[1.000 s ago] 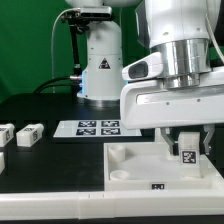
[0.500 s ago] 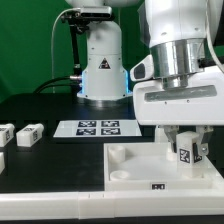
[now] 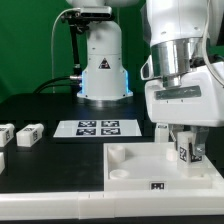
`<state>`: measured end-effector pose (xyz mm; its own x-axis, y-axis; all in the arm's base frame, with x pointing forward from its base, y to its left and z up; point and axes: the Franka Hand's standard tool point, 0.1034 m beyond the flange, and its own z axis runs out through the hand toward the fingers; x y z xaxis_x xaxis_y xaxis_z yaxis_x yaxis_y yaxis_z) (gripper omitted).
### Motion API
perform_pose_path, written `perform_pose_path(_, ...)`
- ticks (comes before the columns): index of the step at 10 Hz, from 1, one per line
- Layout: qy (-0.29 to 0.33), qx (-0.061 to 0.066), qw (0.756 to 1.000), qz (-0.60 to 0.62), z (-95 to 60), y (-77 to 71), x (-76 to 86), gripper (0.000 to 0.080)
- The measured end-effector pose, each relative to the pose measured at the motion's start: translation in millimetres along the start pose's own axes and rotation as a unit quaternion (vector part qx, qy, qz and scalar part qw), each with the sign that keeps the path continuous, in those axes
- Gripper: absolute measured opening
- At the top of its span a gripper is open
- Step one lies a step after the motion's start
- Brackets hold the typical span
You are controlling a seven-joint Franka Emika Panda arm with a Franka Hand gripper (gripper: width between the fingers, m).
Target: Assemble one leg
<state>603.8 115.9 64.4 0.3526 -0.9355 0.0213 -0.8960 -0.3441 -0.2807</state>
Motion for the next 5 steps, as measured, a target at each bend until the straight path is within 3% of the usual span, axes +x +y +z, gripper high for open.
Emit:
perform_pose_path(1, 0.000, 0.000, 1.000, -0.013, 0.1, 0.0, -1.2, 0.0399)
perform_pose_path(2, 0.000, -0.001, 0.997, -0.075, 0.5, -0.2, -4.7, 0.0576)
perform_pose_path(3, 0.002, -0.001, 0.986, -0.169, 0.7, -0.5, -6.5, 0.0633)
perform_pose_path(5, 0.005, -0.007, 0.948, -0.318, 0.9, -2.3, -11.4, 0.0647)
